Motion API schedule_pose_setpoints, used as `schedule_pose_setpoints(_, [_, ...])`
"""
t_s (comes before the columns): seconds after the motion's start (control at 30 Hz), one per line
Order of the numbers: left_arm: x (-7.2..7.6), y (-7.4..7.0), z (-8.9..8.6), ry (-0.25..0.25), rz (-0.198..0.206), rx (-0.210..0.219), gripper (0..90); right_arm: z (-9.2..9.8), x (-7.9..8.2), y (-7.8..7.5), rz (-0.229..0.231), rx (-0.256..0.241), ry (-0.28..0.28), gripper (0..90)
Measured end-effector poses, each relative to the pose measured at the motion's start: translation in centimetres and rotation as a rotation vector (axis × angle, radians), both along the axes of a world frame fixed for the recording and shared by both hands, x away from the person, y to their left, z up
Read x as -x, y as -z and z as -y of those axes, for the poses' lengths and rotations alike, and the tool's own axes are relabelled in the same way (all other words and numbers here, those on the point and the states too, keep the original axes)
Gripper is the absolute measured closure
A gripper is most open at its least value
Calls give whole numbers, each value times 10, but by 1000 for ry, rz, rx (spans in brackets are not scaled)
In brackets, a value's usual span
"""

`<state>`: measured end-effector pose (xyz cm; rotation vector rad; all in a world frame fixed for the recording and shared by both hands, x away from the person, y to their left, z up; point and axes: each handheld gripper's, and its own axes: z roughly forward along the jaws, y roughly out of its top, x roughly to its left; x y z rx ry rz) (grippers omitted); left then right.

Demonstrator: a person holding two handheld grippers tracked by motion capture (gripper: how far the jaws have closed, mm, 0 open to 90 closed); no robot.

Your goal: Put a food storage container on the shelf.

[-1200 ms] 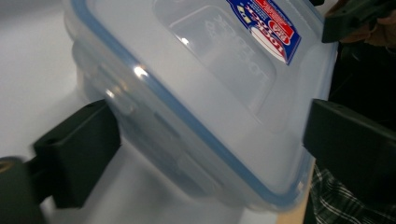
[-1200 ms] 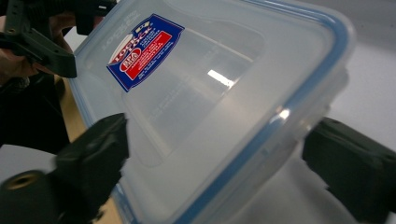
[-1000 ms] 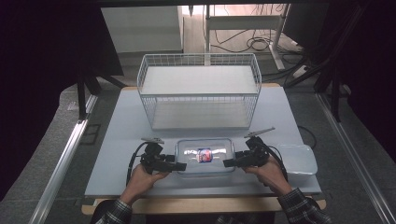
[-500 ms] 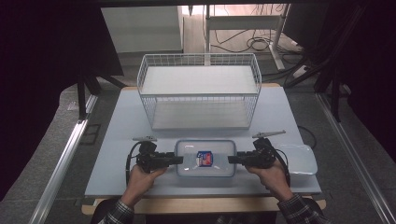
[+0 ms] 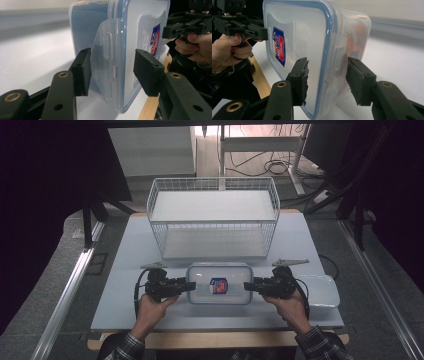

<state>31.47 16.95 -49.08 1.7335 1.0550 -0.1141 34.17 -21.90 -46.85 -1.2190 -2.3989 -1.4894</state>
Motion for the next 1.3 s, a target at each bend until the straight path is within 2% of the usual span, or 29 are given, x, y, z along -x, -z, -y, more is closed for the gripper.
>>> schedule_pose_setpoints(0.07, [-1,-7,-1,-4,16,-4,494,-1,-2,-5,10,-9,2,528])
schedule_pose_setpoints(0.33, [-6,-21,-5,-29,34,-6,491,-5,-10,-17,23,-21,-3,528])
schedule_pose_setpoints(0.47, [-10,-36,-7,-46,57,-16,488,-8,-18,-25,25,-36,-13,528])
schedule_pose_setpoints(0.5, [-10,-36,-7,-46,57,-16,487,-8,-18,-25,25,-36,-13,528])
schedule_pose_setpoints(0.53, [-13,-43,-7,-50,66,-18,486,-8,-21,-30,28,-42,-14,528])
schedule_pose_setpoints(0.57, [-13,-43,-7,-50,66,-18,487,-8,-21,-30,28,-42,-14,528])
schedule_pose_setpoints(0.67, [-18,-56,-9,-50,85,-14,487,-10,-26,-44,47,-42,-16,528])
schedule_pose_setpoints(0.7, [-18,-56,-9,-50,85,-14,487,-10,-26,-44,47,-42,-16,528])
schedule_pose_setpoints(0.73, [-19,-59,-9,-50,86,-13,487,-11,-29,-51,57,-41,-17,528])
schedule_pose_setpoints(0.9, [-26,-73,-10,-51,93,-8,487,-12,-35,-64,58,-41,-16,528])
schedule_pose_setpoints(1.3, [-43,-109,-17,-65,121,3,488,-18,-53,-102,99,-50,-10,529])
